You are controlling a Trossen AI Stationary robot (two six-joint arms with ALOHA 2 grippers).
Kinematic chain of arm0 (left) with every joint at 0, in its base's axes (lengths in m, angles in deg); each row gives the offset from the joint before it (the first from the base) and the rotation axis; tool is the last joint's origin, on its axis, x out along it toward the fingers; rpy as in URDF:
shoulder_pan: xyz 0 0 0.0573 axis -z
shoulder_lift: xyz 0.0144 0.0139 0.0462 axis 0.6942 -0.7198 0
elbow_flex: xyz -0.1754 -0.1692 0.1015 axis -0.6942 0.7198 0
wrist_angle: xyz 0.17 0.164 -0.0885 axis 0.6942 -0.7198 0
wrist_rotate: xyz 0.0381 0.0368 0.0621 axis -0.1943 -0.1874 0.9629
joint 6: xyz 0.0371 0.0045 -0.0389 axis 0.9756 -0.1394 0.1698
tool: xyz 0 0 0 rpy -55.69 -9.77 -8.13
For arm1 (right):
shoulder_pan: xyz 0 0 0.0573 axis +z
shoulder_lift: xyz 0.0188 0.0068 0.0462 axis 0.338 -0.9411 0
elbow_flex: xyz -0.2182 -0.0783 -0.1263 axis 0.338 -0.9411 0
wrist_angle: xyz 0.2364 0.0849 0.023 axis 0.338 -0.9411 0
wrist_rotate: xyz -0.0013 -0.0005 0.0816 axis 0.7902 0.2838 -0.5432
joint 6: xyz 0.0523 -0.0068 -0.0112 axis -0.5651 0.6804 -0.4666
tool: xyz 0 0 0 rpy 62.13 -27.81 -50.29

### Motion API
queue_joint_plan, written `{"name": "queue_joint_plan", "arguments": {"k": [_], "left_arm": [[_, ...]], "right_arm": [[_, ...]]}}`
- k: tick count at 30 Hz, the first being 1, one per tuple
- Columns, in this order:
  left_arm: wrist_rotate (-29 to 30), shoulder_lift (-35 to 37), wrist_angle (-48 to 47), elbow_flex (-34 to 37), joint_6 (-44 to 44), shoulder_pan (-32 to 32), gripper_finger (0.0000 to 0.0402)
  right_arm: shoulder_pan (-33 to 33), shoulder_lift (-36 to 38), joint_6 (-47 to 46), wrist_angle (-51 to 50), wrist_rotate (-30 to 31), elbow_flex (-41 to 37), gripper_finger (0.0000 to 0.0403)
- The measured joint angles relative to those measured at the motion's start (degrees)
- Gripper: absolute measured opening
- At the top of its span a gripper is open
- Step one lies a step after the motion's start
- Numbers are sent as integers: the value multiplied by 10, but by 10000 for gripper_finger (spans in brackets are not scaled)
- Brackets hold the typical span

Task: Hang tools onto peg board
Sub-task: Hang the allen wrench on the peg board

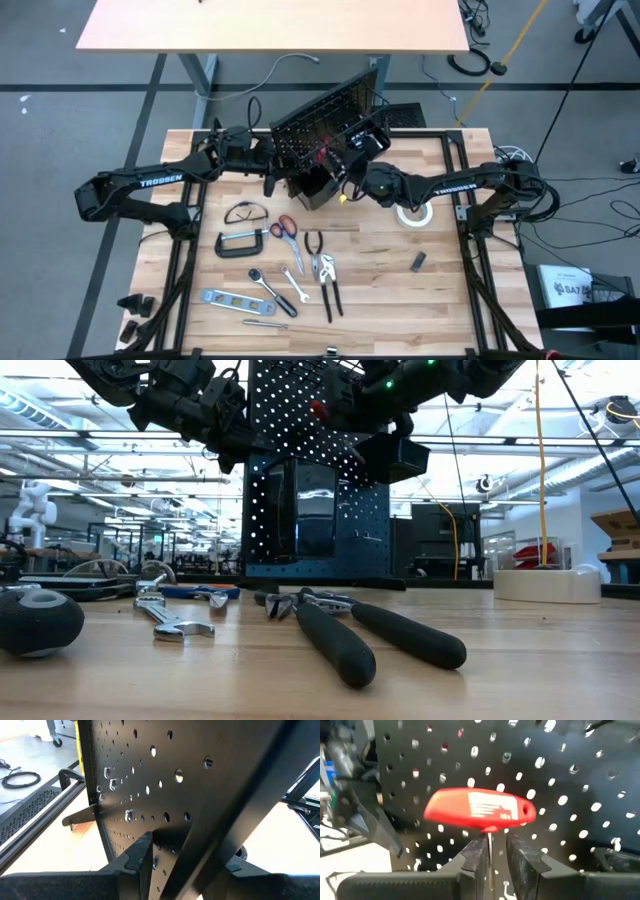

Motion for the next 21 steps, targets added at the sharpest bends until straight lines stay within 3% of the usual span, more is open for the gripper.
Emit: {"name": "queue_joint_plan", "arguments": {"k": [9,13,21], "left_arm": [[3,1,-5,0,0,2,123],[2,1,-7,0,0,2,123],[0,1,-14,0,1,2,123]], "right_arm": [[11,-39,53,95,3,0,43],[12,-40,58,91,-6,1,6],[53,-32,125,83,22,0,1]]}}
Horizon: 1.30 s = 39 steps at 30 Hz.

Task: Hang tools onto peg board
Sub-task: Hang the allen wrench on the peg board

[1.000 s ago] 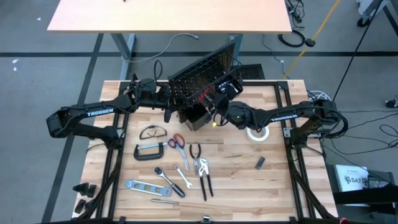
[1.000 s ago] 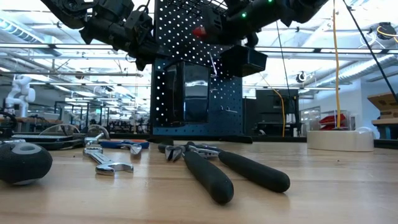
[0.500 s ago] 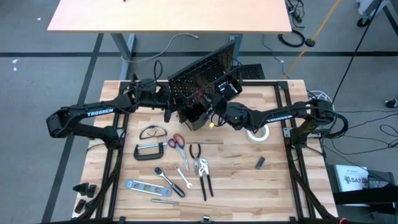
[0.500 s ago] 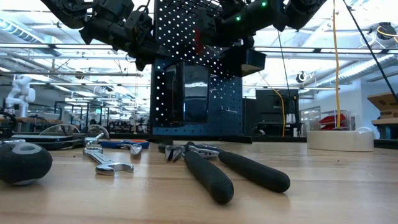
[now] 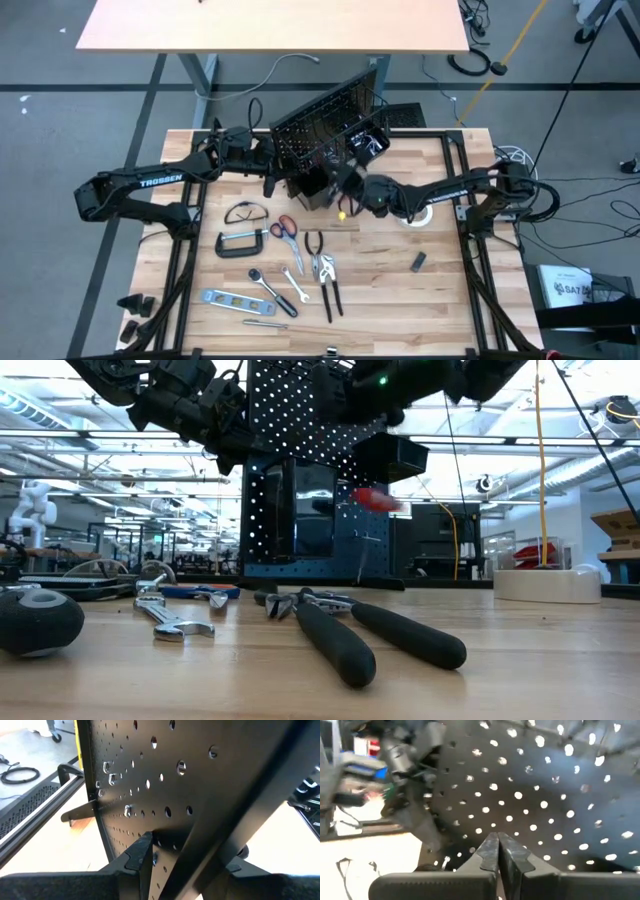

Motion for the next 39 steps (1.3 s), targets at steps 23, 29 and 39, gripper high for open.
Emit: {"name": "queue_joint_plan", "arguments": {"k": [23,29,39], "left_arm": [[-1,-1,1,0,1,0,123],[0,-1,1,0,-1,0,123],[2,-1,2,0,-1,0,123]], "right_arm": [[221,148,-649,-846,-233,0,35],[217,94,-603,-862,-389,0,126],[225,57,-643,-854,-455,0,173]]}}
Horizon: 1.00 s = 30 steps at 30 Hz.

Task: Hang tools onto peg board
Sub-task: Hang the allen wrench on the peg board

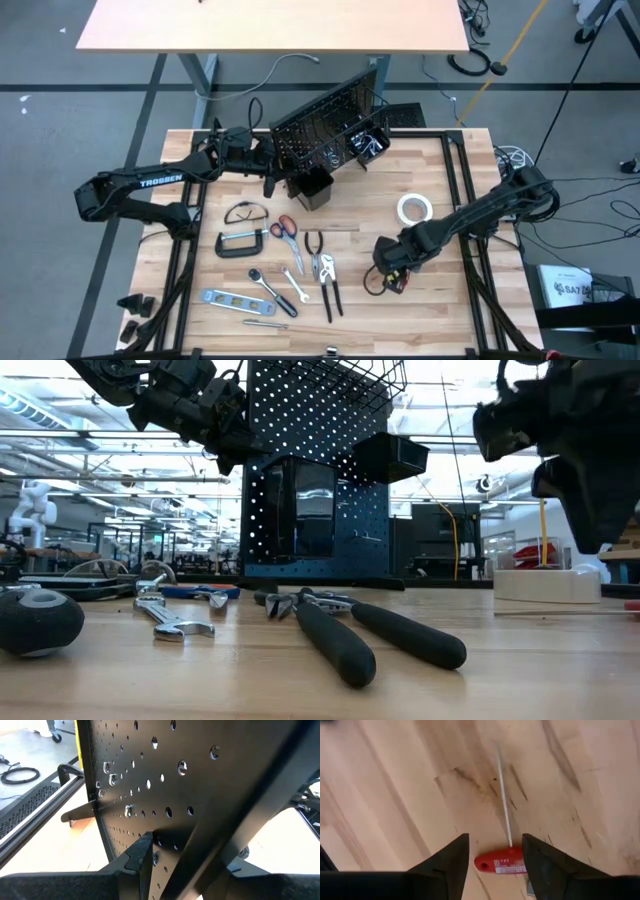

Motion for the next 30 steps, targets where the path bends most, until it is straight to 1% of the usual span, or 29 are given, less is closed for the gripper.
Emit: {"name": "queue_joint_plan", "arguments": {"k": [5,8,9,14,20,21,27,30], "left_arm": [[0,0,0,0,0,0,123],[0,0,-1,0,0,0,123],[0,0,-1,0,0,0,123],[0,0,-1,0,0,0,123],[0,0,-1,0,0,0,123],[0,0,-1,0,0,0,123],[0,0,-1,0,-4,0,123],[0,0,0,0,-15,0,123]], "right_arm": [[4,-14,65,0,0,0,157],[18,-19,169,4,1,0,148],[22,-19,218,4,0,0,145],[32,-13,535,13,3,0,137],[34,-17,818,10,4,0,137],[34,-17,864,10,12,0,137],[34,-18,1187,6,122,0,137],[29,-19,1333,-3,127,0,137]]}}
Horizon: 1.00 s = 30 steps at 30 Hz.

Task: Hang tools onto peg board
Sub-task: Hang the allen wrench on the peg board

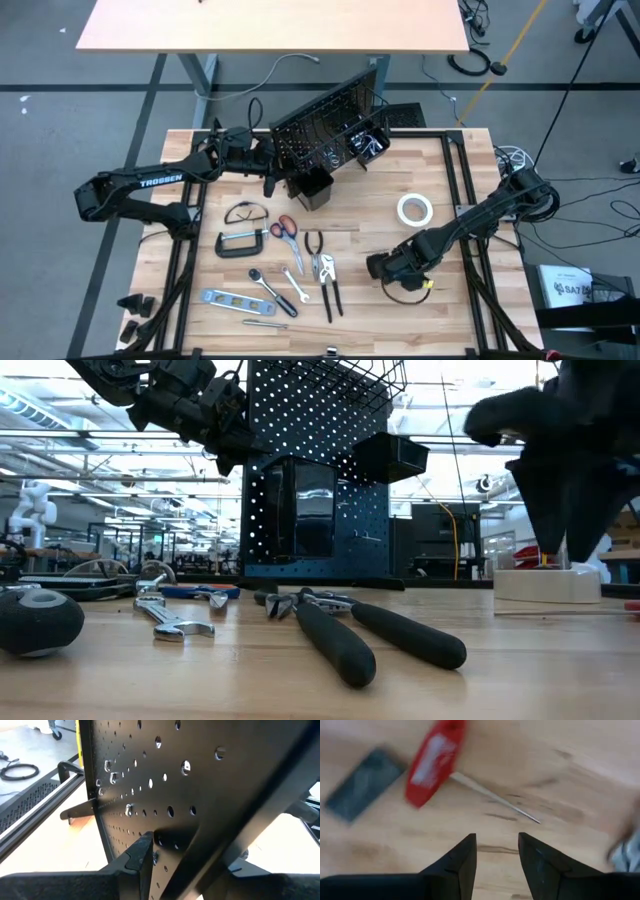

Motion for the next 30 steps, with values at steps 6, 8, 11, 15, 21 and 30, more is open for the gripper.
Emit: {"name": "queue_joint_plan", "arguments": {"k": [6,8,11,15,21,30], "left_arm": [[0,0,0,0,-16,0,123],[-3,0,1,0,-26,0,123],[-3,0,1,0,-38,0,123],[-4,0,1,0,-57,0,123],[-4,0,1,0,-60,-1,123],[-2,0,2,0,-59,-1,123]], "right_arm": [[-15,-27,140,-48,-14,0,137],[-15,-40,166,-51,-30,0,137],[-8,-56,217,-41,-48,0,137],[3,-62,267,-8,-42,0,137],[5,-66,288,9,-55,0,137],[5,-86,305,18,-71,-4,137]]}}
